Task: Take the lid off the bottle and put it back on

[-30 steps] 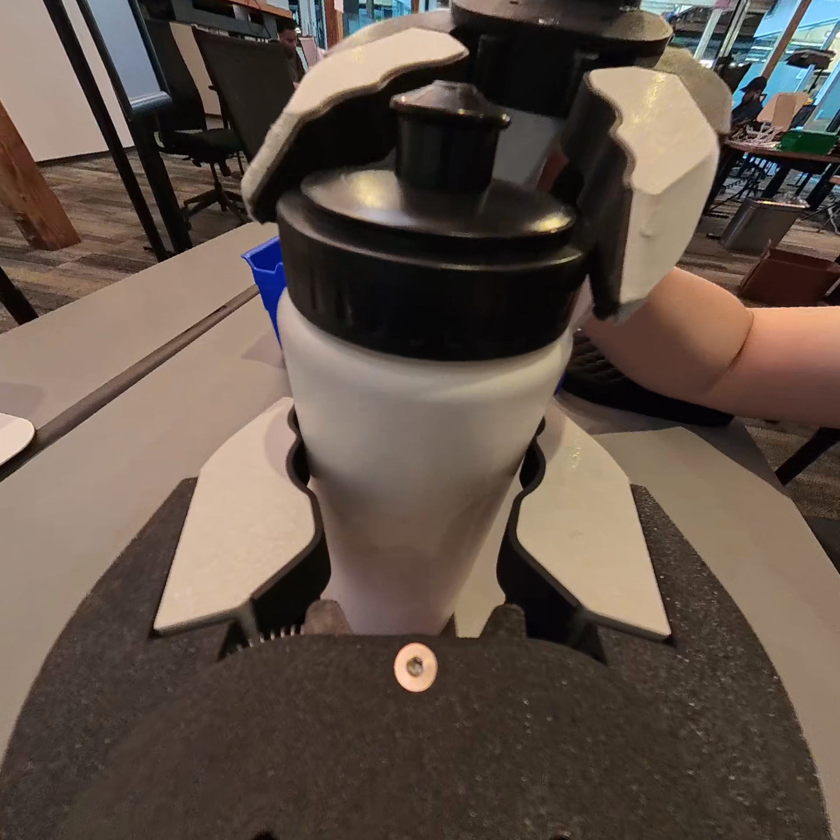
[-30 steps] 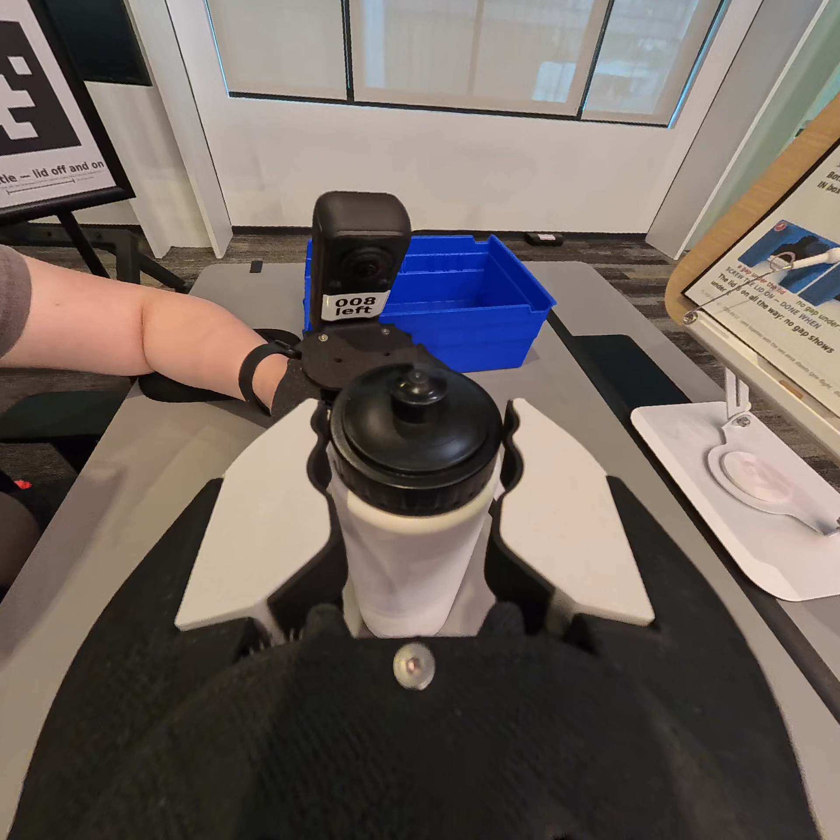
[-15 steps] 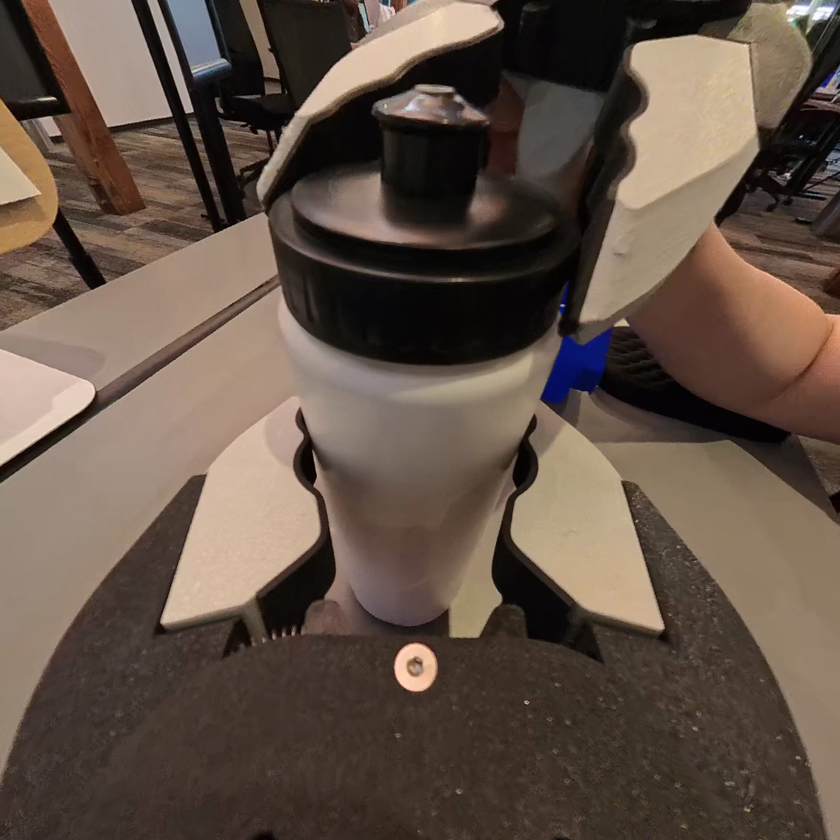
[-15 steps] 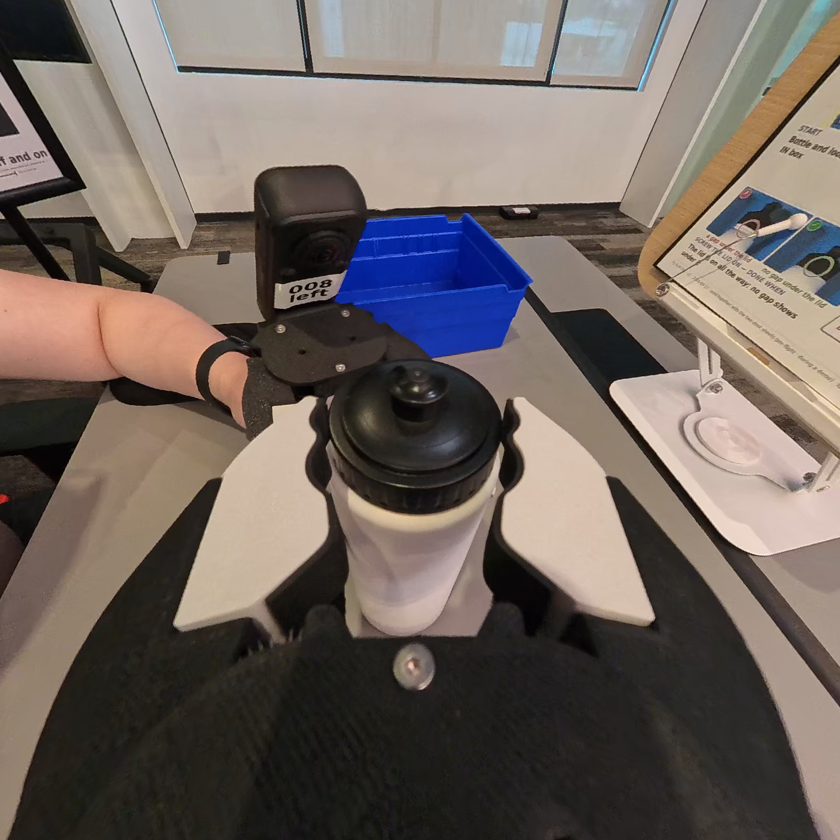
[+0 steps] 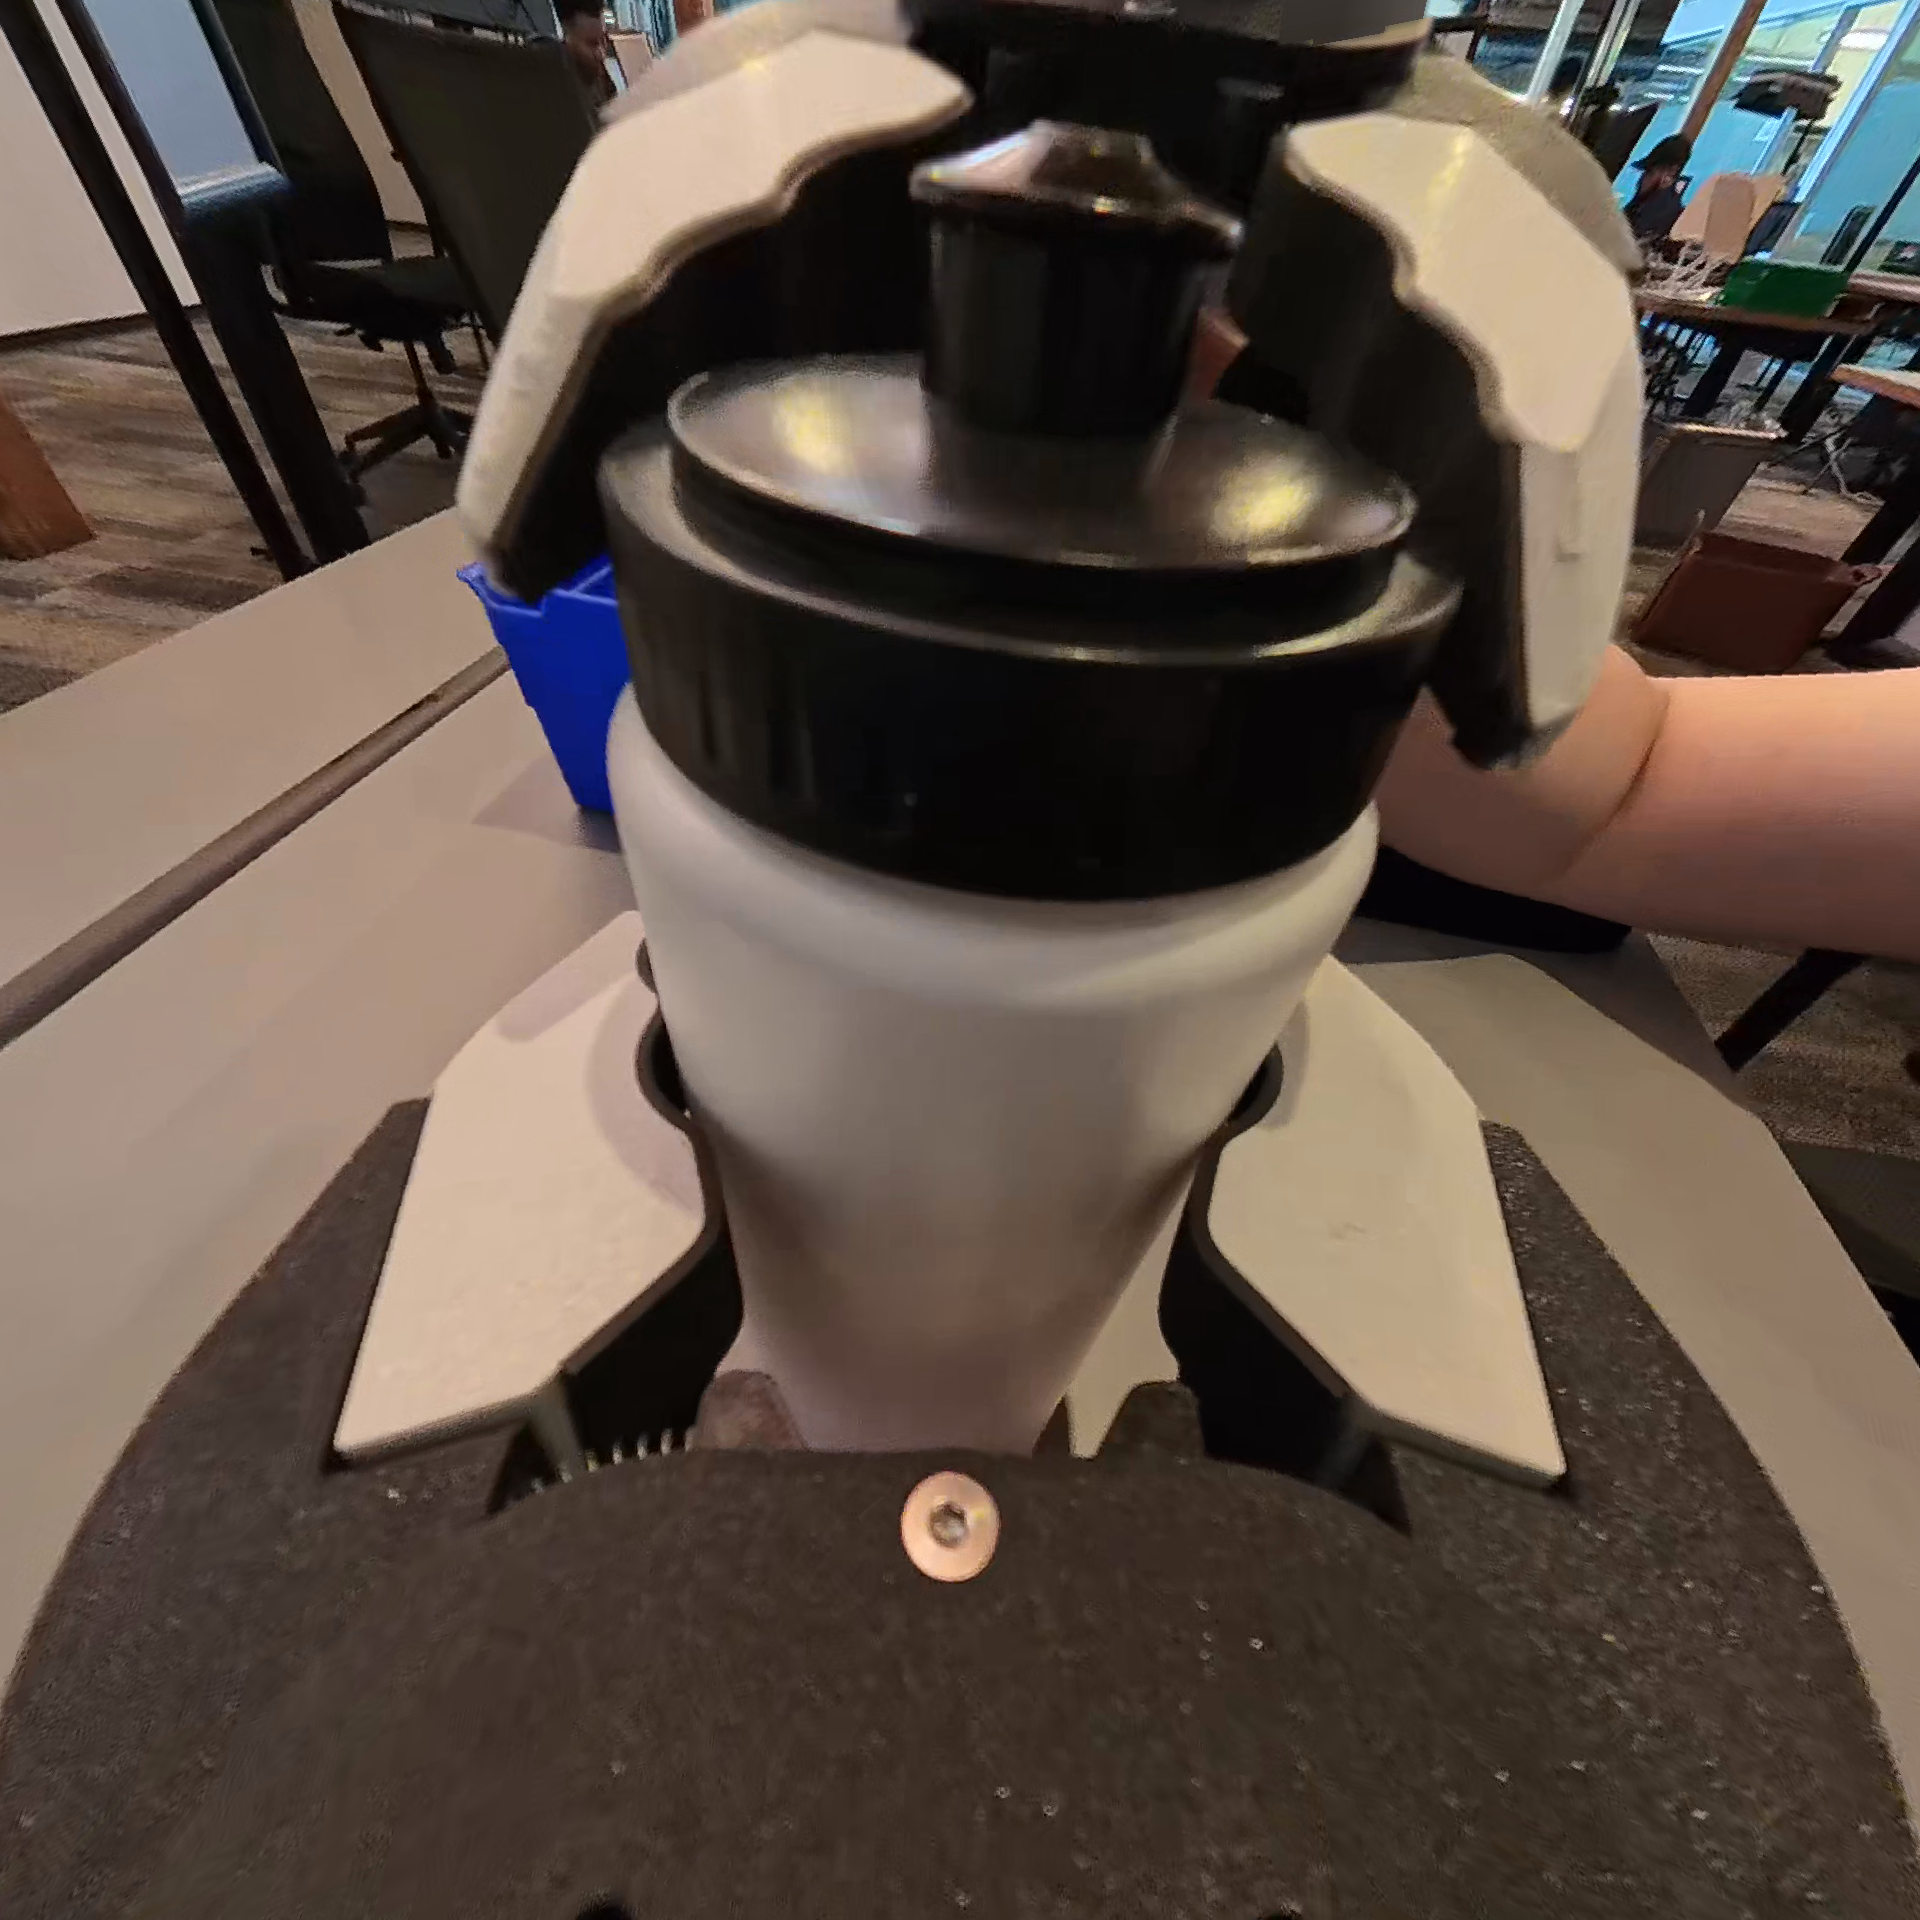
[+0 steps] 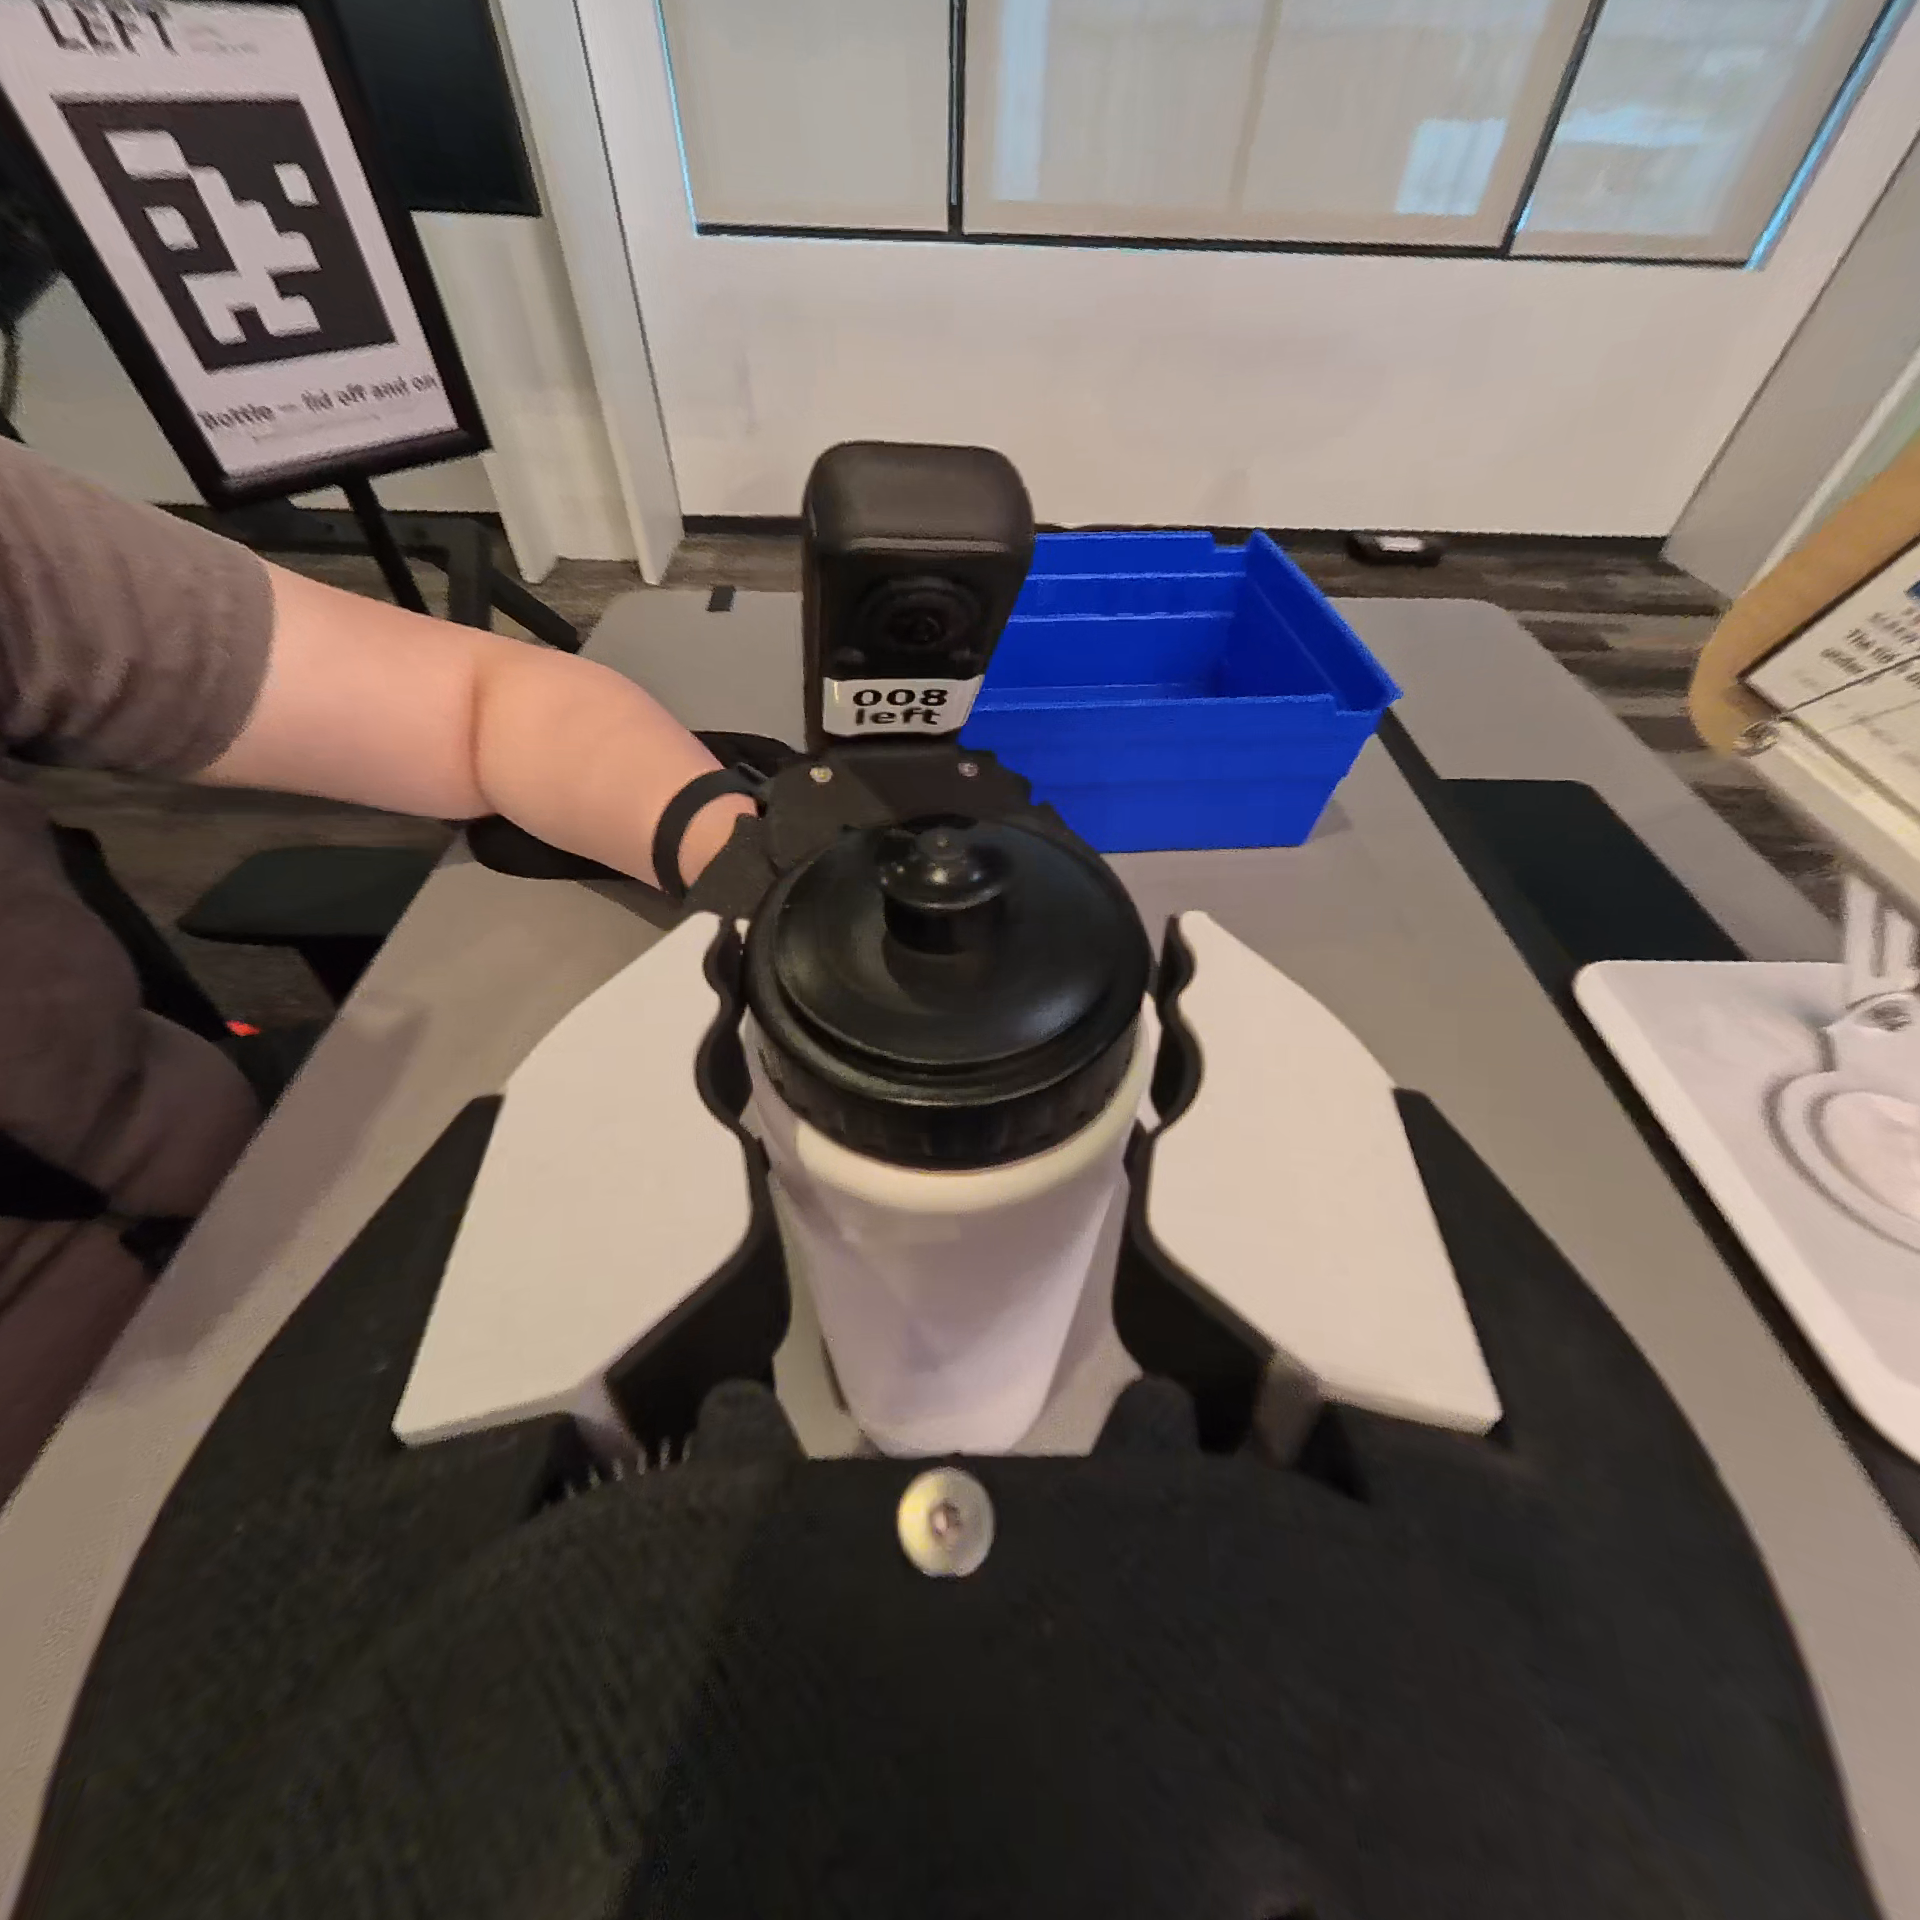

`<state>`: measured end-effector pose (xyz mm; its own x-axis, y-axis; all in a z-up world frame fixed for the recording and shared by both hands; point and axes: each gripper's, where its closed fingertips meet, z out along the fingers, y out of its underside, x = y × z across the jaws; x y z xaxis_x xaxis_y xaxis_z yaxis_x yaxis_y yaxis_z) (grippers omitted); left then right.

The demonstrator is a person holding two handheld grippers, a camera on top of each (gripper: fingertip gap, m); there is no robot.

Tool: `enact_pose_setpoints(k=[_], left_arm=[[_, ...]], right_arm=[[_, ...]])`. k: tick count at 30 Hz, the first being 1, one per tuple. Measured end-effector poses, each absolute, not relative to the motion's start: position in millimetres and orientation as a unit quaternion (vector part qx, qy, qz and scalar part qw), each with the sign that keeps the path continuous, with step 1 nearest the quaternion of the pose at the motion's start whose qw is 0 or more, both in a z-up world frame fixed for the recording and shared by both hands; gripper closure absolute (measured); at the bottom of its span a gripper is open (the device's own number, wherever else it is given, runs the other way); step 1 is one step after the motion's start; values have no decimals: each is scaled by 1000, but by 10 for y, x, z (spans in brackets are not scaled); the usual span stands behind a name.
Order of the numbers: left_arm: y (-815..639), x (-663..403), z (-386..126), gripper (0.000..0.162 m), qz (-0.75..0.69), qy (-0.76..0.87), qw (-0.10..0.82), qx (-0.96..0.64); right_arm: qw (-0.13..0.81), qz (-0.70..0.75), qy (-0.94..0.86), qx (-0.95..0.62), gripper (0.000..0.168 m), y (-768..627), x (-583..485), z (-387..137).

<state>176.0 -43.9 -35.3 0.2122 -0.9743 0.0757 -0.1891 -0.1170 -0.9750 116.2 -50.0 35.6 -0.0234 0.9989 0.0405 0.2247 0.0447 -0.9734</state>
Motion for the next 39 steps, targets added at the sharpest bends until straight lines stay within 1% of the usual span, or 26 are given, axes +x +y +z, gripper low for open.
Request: enact_pose_setpoints(k=[3,11,28,33,39], left_arm=[[-426,1752,-360,59,-409,465,471,-629],[-417,1749,-379,60,-395,461,464,-645],[-358,1721,-389,60,-377,442,459,-672],[-394,1753,-402,59,-363,458,461,-667],[-373,1752,-406,58,-358,459,472,-662]], right_arm=[[462,406,-575,-539,93,-482,1168,366],[443,390,-575,-566,93,-474,1190,338],[448,386,-559,-581,95,-418,1188,343],[469,359,-588,-553,94,-478,1214,384],[479,340,-591,-554,99,-477,1200,401]])
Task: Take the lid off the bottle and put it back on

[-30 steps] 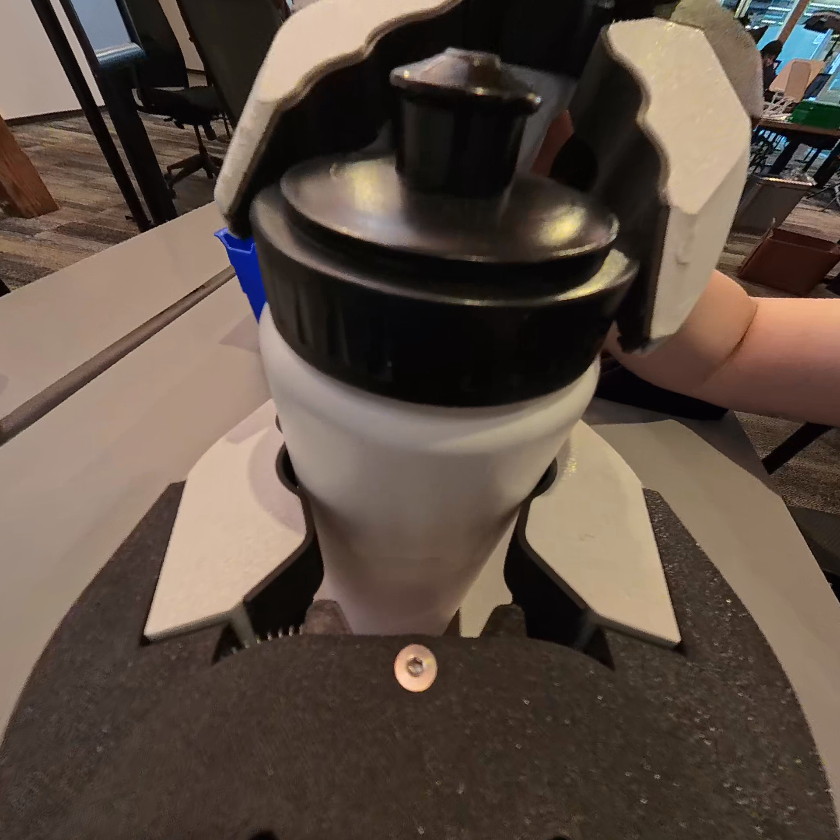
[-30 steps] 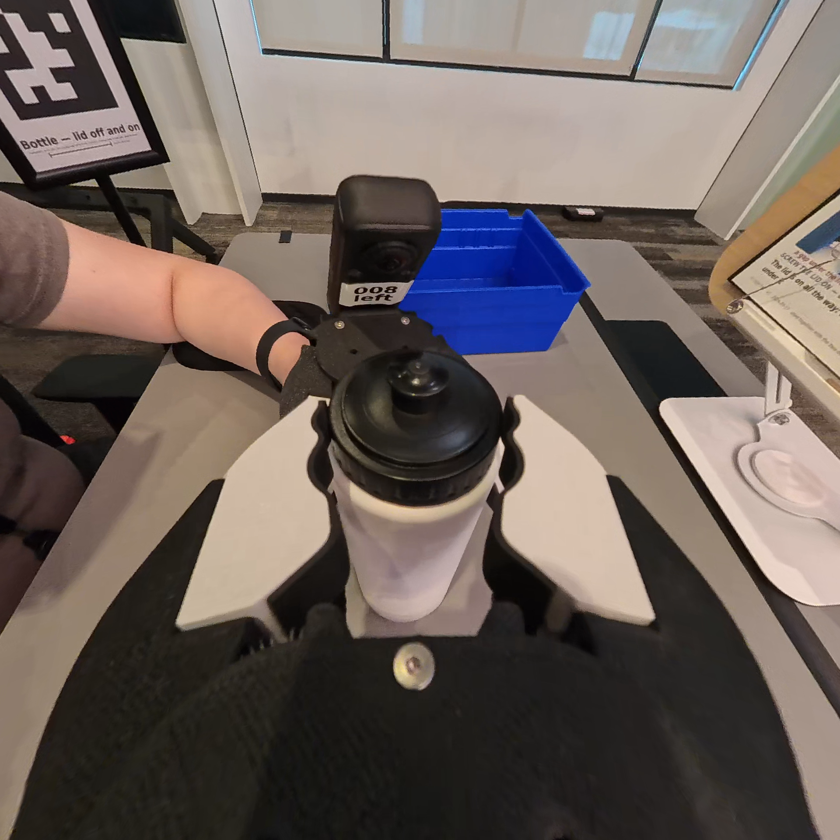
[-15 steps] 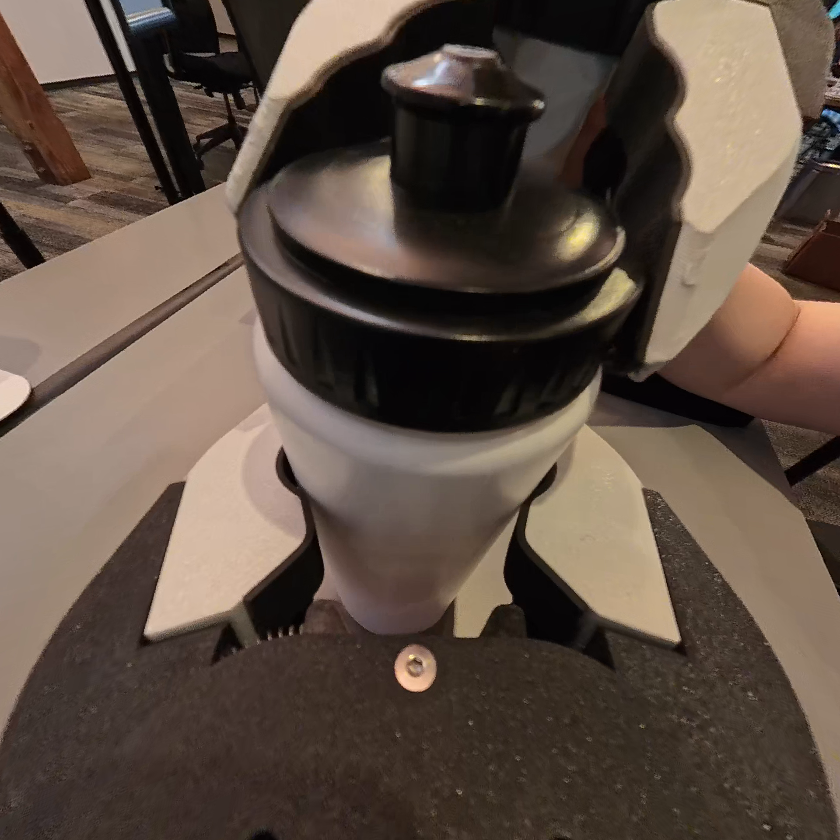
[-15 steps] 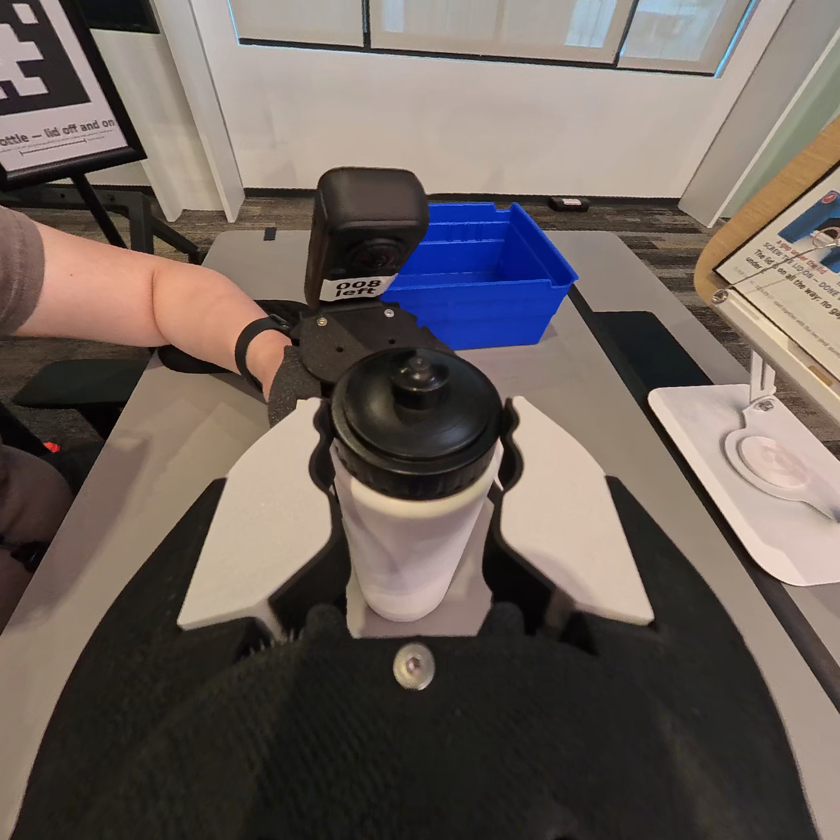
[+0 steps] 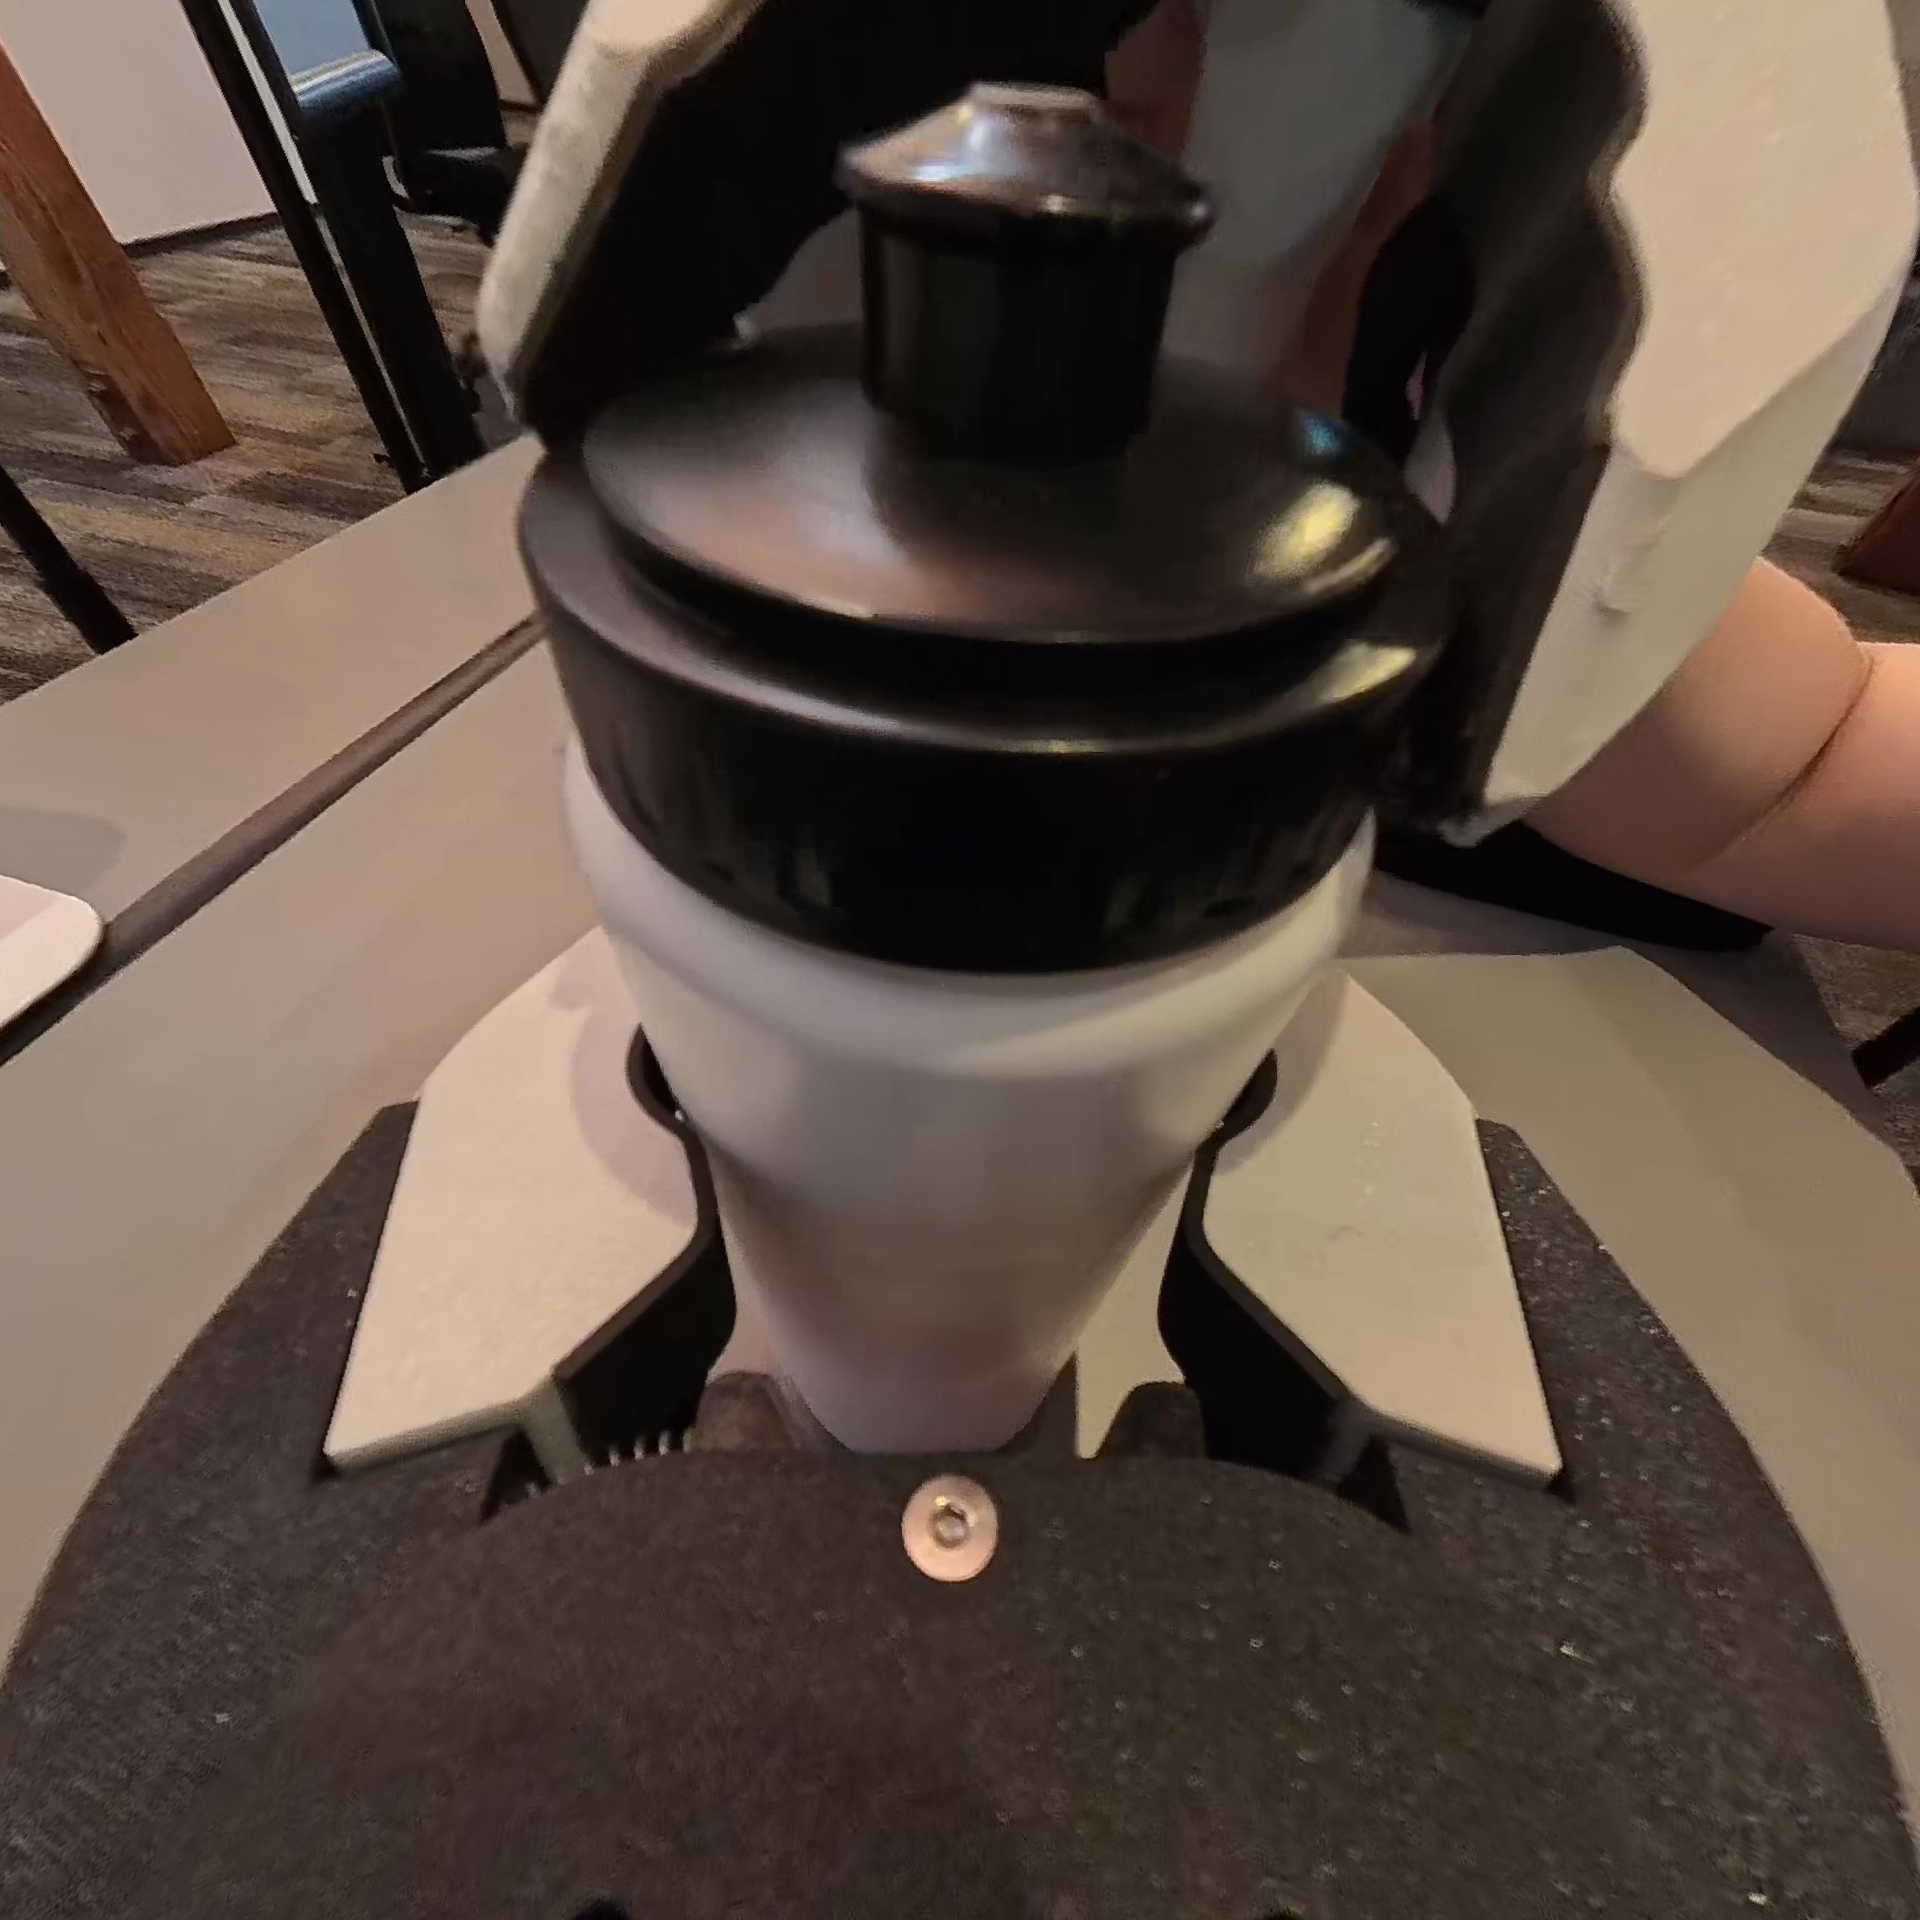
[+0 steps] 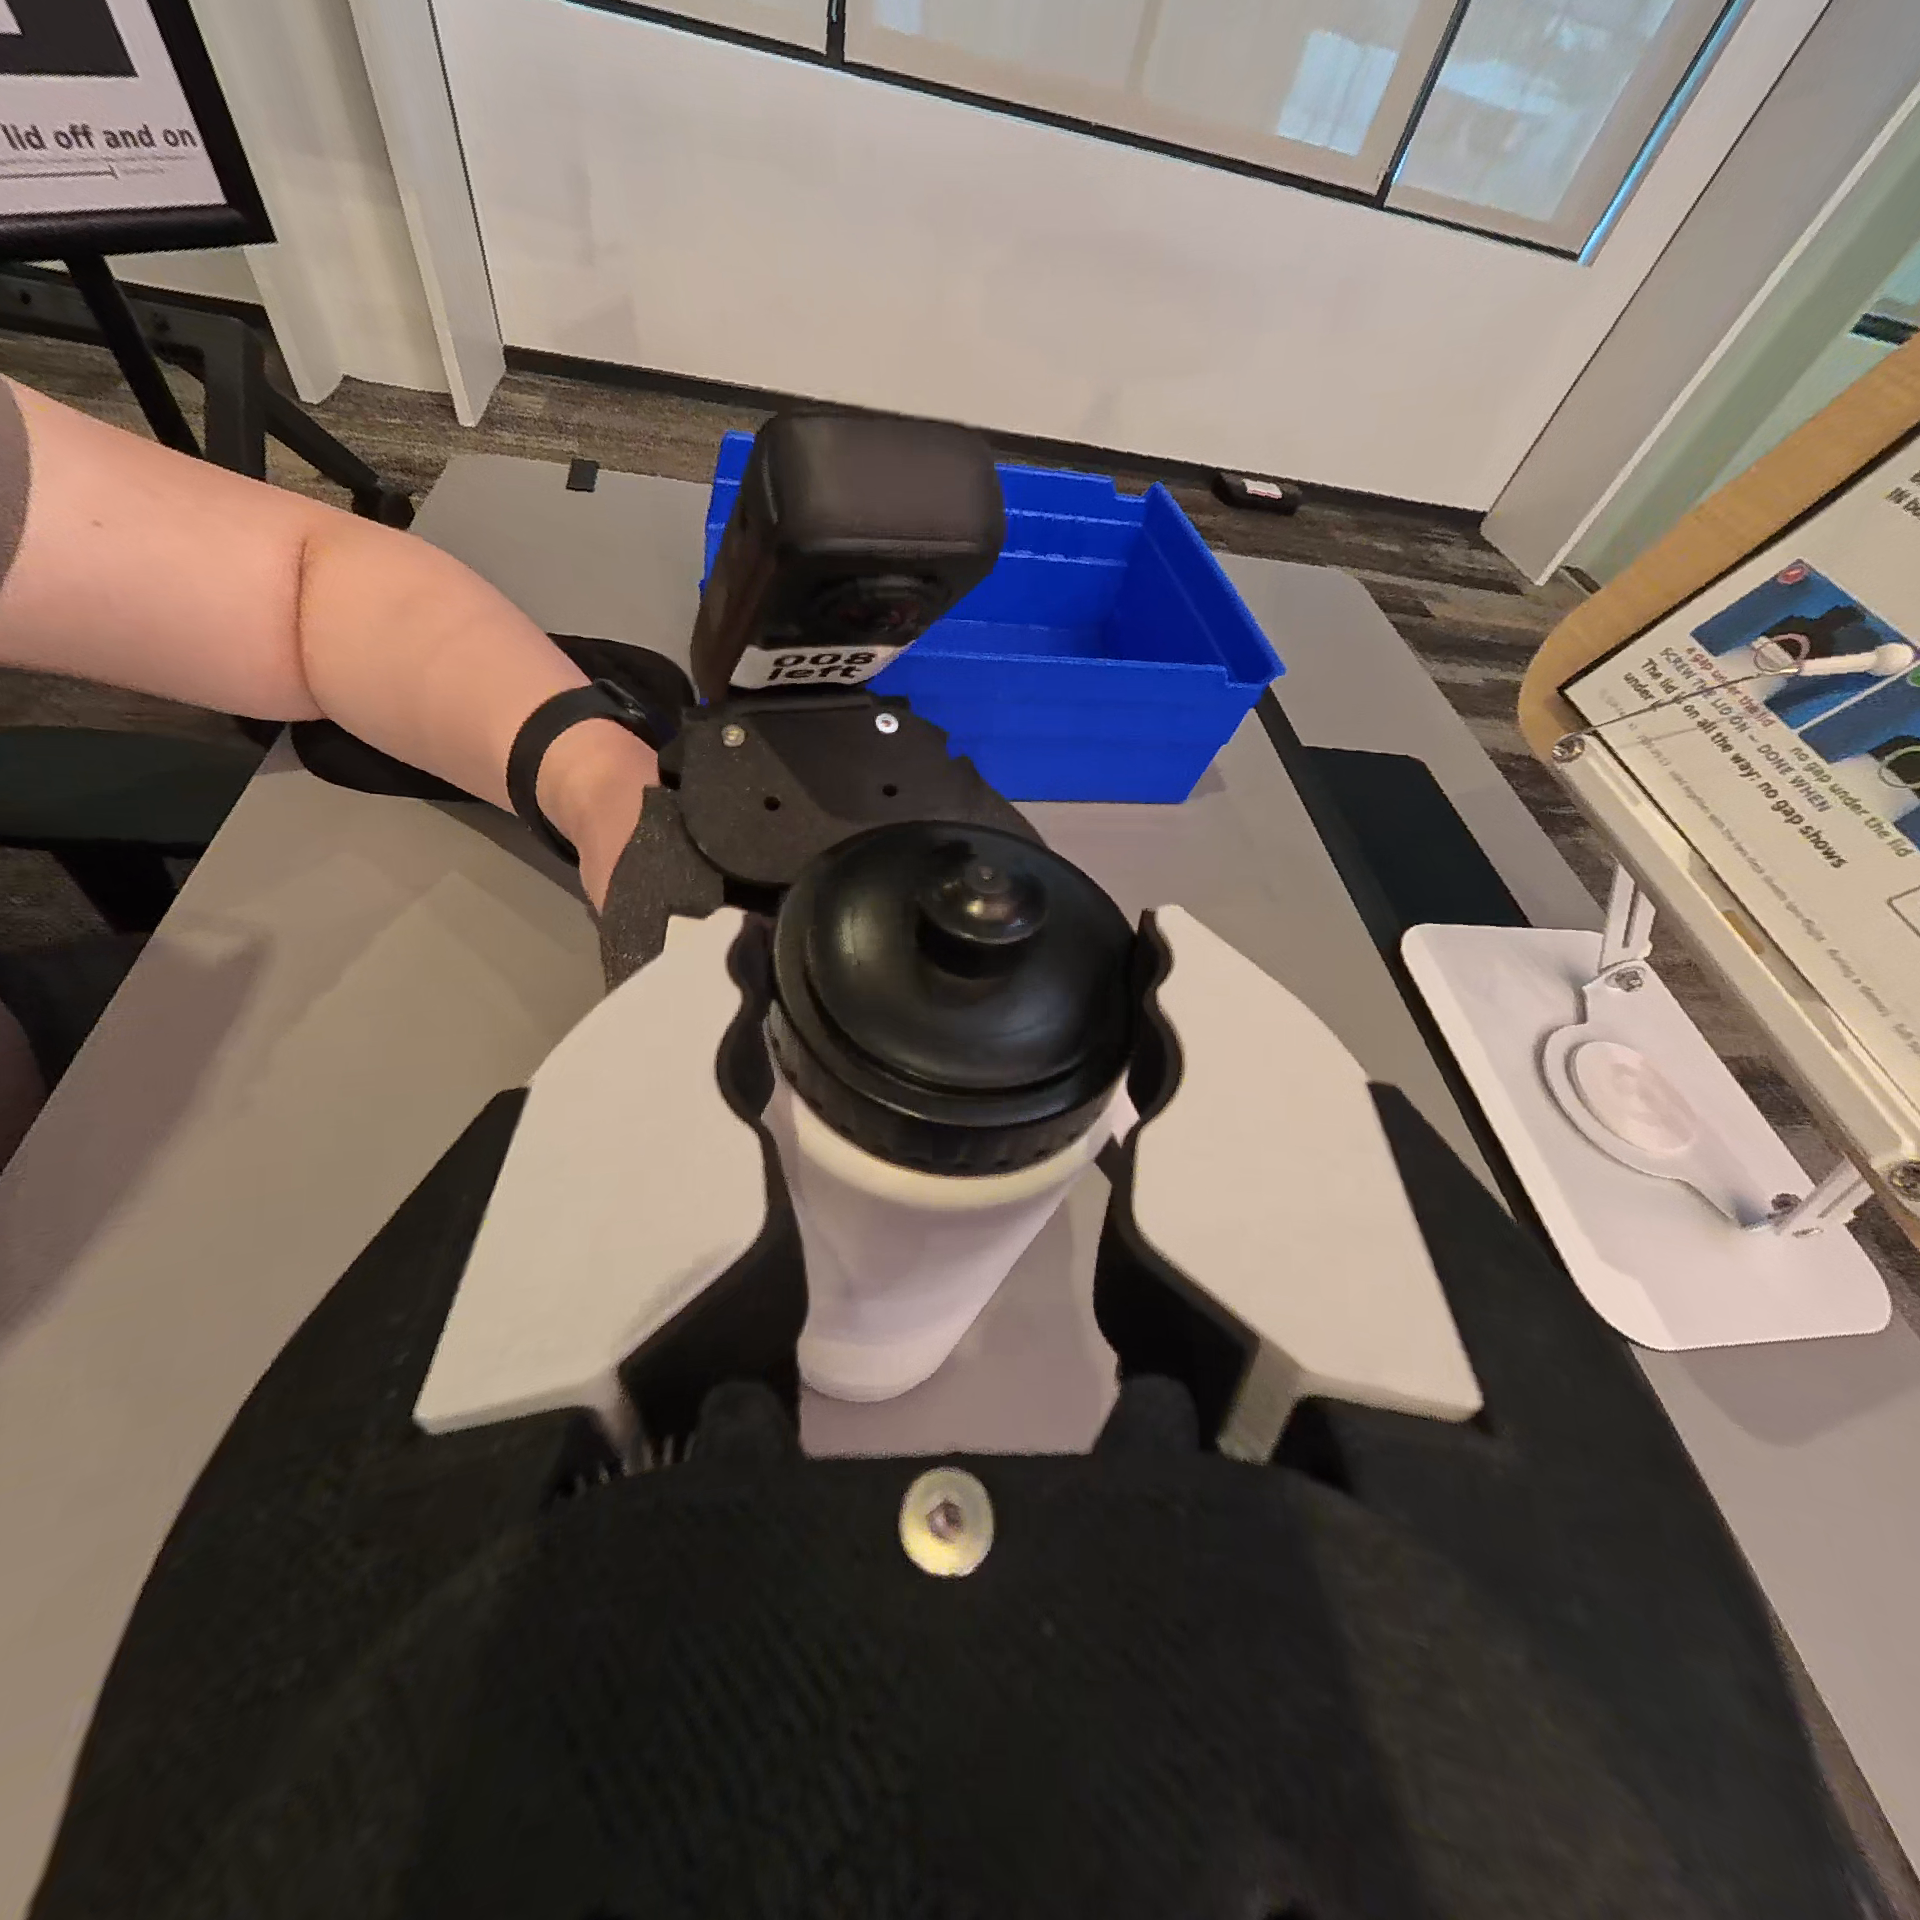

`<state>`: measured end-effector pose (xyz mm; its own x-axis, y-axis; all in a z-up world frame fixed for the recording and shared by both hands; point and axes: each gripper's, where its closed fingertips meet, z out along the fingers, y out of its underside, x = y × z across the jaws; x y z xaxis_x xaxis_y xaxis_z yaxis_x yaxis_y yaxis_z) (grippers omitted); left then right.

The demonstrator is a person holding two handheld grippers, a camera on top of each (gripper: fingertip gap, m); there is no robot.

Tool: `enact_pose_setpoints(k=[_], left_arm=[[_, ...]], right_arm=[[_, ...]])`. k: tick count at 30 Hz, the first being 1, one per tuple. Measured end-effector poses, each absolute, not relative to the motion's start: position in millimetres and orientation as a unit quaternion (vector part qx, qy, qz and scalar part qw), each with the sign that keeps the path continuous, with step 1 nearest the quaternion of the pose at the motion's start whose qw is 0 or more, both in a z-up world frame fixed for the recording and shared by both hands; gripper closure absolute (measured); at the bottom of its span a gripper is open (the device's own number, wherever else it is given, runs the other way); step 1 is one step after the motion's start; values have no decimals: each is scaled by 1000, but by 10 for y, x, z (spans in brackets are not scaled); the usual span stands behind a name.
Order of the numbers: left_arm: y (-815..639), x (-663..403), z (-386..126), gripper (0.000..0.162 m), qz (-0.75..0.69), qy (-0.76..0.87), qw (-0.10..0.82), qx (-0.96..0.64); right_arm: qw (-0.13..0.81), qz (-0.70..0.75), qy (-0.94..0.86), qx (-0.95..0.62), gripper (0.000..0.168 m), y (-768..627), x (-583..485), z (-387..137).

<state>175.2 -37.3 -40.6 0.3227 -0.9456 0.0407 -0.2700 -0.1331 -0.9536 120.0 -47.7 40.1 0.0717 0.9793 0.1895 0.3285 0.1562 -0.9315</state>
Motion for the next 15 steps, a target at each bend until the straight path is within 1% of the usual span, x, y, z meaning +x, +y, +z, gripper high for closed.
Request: enact_pose_setpoints(k=[9,10,11,15], left_arm=[[-374,1784,-436,59,-335,468,468,-670],[-381,1790,-434,59,-337,469,468,-669],[-384,1790,-435,59,-337,471,467,-668],[-386,1785,-432,59,-341,471,468,-666]], right_arm=[[475,324,-602,-554,101,-494,1244,403],[477,324,-600,-555,99,-483,1244,403],[476,327,-595,-559,94,-468,1242,401],[454,360,-584,-569,94,-474,1227,375]])
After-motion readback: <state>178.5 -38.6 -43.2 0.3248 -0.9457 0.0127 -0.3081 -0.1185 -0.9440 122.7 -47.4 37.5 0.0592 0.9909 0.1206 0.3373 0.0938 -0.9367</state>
